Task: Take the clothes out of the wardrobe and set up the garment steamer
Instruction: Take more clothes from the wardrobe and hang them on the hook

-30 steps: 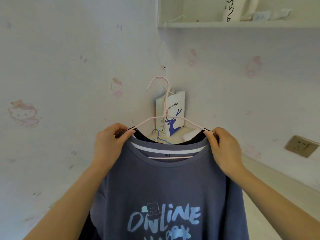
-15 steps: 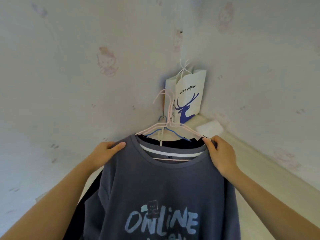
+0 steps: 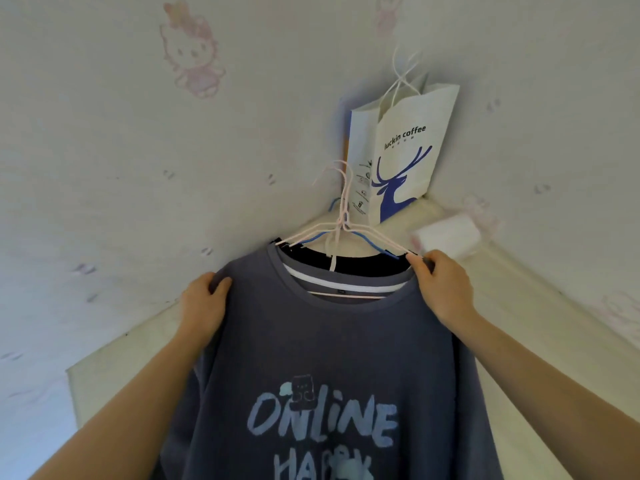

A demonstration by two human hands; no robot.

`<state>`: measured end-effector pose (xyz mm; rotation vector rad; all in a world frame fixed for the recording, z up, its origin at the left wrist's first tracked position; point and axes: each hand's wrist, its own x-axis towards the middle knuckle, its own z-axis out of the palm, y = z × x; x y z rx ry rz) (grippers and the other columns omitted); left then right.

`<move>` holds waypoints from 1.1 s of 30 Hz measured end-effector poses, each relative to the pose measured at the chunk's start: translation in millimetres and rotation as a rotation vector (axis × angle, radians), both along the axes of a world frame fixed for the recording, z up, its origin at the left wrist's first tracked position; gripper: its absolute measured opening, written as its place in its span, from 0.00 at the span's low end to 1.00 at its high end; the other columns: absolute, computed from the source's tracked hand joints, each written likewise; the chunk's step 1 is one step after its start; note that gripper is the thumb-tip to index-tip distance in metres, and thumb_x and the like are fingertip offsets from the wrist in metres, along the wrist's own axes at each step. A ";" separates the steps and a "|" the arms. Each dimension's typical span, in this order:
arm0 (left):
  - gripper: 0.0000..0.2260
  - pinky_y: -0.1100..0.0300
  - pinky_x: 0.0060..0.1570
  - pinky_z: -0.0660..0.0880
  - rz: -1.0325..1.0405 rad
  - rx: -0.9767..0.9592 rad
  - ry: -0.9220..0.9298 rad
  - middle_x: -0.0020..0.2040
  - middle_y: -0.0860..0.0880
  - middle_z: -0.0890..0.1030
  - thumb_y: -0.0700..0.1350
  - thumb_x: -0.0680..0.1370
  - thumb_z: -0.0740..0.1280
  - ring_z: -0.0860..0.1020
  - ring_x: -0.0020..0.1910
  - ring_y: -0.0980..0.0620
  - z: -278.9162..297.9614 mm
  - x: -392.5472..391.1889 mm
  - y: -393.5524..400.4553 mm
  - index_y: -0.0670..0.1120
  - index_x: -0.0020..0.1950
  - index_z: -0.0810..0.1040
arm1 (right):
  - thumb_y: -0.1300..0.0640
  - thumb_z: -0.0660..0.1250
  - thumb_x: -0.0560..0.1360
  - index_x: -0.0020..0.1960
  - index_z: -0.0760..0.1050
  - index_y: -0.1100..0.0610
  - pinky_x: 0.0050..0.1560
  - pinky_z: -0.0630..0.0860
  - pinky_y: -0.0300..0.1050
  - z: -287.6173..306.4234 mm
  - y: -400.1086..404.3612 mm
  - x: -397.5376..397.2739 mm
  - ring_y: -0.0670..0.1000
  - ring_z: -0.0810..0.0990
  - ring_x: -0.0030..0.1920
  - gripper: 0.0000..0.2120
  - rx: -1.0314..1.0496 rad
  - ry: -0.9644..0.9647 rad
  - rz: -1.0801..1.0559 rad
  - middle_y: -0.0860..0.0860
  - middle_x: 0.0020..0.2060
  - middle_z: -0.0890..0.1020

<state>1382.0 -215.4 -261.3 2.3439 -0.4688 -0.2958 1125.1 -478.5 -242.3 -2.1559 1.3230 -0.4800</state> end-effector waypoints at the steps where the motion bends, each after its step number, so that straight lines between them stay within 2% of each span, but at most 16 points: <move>1: 0.13 0.52 0.37 0.65 0.010 -0.004 -0.050 0.35 0.40 0.76 0.44 0.79 0.64 0.76 0.39 0.39 2.9 4.2 -5.5 0.37 0.39 0.74 | 0.43 0.60 0.78 0.37 0.71 0.56 0.29 0.63 0.44 2.3 -6.4 6.9 0.50 0.72 0.32 0.19 -0.006 0.002 -0.005 0.48 0.30 0.73; 4: 0.14 0.53 0.38 0.66 -0.004 0.002 -0.146 0.36 0.40 0.77 0.47 0.79 0.64 0.76 0.39 0.39 11.2 19.4 -20.6 0.39 0.38 0.73 | 0.42 0.59 0.78 0.39 0.72 0.56 0.29 0.62 0.43 4.5 -25.2 21.2 0.51 0.72 0.34 0.18 -0.018 0.000 -0.020 0.47 0.31 0.74; 8: 0.16 0.55 0.36 0.66 0.021 0.054 -0.099 0.31 0.45 0.75 0.48 0.79 0.64 0.75 0.37 0.42 11.8 34.4 -44.6 0.41 0.34 0.71 | 0.42 0.60 0.78 0.39 0.72 0.55 0.30 0.62 0.43 -8.0 -42.0 32.9 0.53 0.73 0.36 0.18 -0.012 0.000 -0.016 0.46 0.31 0.73; 12: 0.13 0.55 0.39 0.69 0.058 0.082 -0.102 0.38 0.42 0.79 0.48 0.78 0.64 0.76 0.40 0.42 -4.2 46.2 -67.3 0.39 0.40 0.76 | 0.42 0.59 0.78 0.42 0.74 0.56 0.36 0.67 0.45 -27.8 -60.6 49.6 0.54 0.74 0.39 0.18 -0.021 0.034 -0.022 0.50 0.35 0.77; 16: 0.15 0.53 0.42 0.71 0.024 0.168 -0.109 0.42 0.40 0.80 0.50 0.79 0.63 0.78 0.44 0.40 -33.6 52.5 -71.7 0.40 0.41 0.77 | 0.41 0.58 0.78 0.41 0.73 0.55 0.37 0.67 0.46 -63.5 -70.0 51.9 0.54 0.75 0.39 0.19 -0.010 0.105 -0.021 0.51 0.37 0.78; 19: 0.17 0.48 0.49 0.73 -0.060 0.382 -0.166 0.53 0.39 0.77 0.54 0.80 0.60 0.76 0.51 0.38 -55.9 45.3 -63.7 0.40 0.53 0.77 | 0.41 0.59 0.78 0.41 0.73 0.56 0.38 0.70 0.47 -83.3 -75.4 52.8 0.54 0.75 0.39 0.19 0.020 0.170 0.012 0.51 0.36 0.78; 21: 0.19 0.47 0.52 0.71 -0.089 0.542 -0.226 0.57 0.40 0.76 0.56 0.80 0.57 0.74 0.54 0.38 -63.7 37.3 -58.7 0.42 0.59 0.75 | 0.41 0.58 0.78 0.41 0.74 0.55 0.41 0.74 0.49 -91.7 -78.2 55.6 0.56 0.76 0.39 0.19 0.014 0.231 0.027 0.51 0.36 0.78; 23: 0.21 0.46 0.55 0.68 -0.087 0.638 -0.237 0.56 0.41 0.78 0.60 0.79 0.55 0.74 0.55 0.39 -66.2 31.9 -55.0 0.45 0.58 0.74 | 0.41 0.57 0.78 0.39 0.73 0.54 0.44 0.75 0.52 -99.6 -79.2 58.1 0.56 0.77 0.38 0.19 -0.014 0.277 0.036 0.51 0.34 0.78; 25: 0.23 0.46 0.58 0.67 -0.082 0.687 -0.189 0.51 0.42 0.80 0.64 0.77 0.53 0.76 0.53 0.40 -66.2 32.5 -50.1 0.48 0.52 0.76 | 0.41 0.57 0.79 0.39 0.73 0.54 0.44 0.76 0.52 -105.0 -79.9 58.5 0.57 0.78 0.39 0.19 -0.031 0.312 0.026 0.51 0.34 0.78; 27: 0.22 0.47 0.56 0.70 -0.093 0.587 -0.096 0.45 0.44 0.81 0.66 0.76 0.56 0.77 0.49 0.40 -62.2 39.2 -44.5 0.48 0.44 0.76 | 0.41 0.57 0.79 0.40 0.73 0.55 0.43 0.74 0.50 -109.2 -81.2 58.4 0.57 0.77 0.39 0.20 -0.023 0.328 0.014 0.52 0.35 0.78; 29: 0.21 0.48 0.49 0.75 -0.127 0.468 -0.003 0.41 0.46 0.80 0.67 0.74 0.60 0.78 0.46 0.40 -54.1 45.2 -41.3 0.49 0.41 0.75 | 0.41 0.57 0.79 0.40 0.73 0.56 0.40 0.72 0.48 -110.6 -81.5 59.3 0.57 0.76 0.39 0.20 0.002 0.315 -0.011 0.53 0.36 0.78; 31: 0.20 0.51 0.45 0.75 -0.151 0.495 -0.038 0.41 0.48 0.78 0.67 0.73 0.61 0.78 0.47 0.40 -46.5 49.9 -39.9 0.50 0.43 0.75 | 0.42 0.58 0.79 0.40 0.73 0.57 0.38 0.68 0.46 -111.4 -81.1 62.8 0.56 0.76 0.38 0.20 0.006 0.302 -0.024 0.53 0.36 0.77; 33: 0.20 0.53 0.42 0.74 -0.134 0.606 -0.168 0.43 0.45 0.79 0.67 0.73 0.60 0.79 0.47 0.40 -43.1 52.6 -40.0 0.50 0.47 0.74 | 0.42 0.58 0.79 0.40 0.73 0.57 0.37 0.67 0.46 -111.8 -81.1 66.9 0.56 0.75 0.38 0.20 -0.014 0.293 -0.024 0.54 0.36 0.78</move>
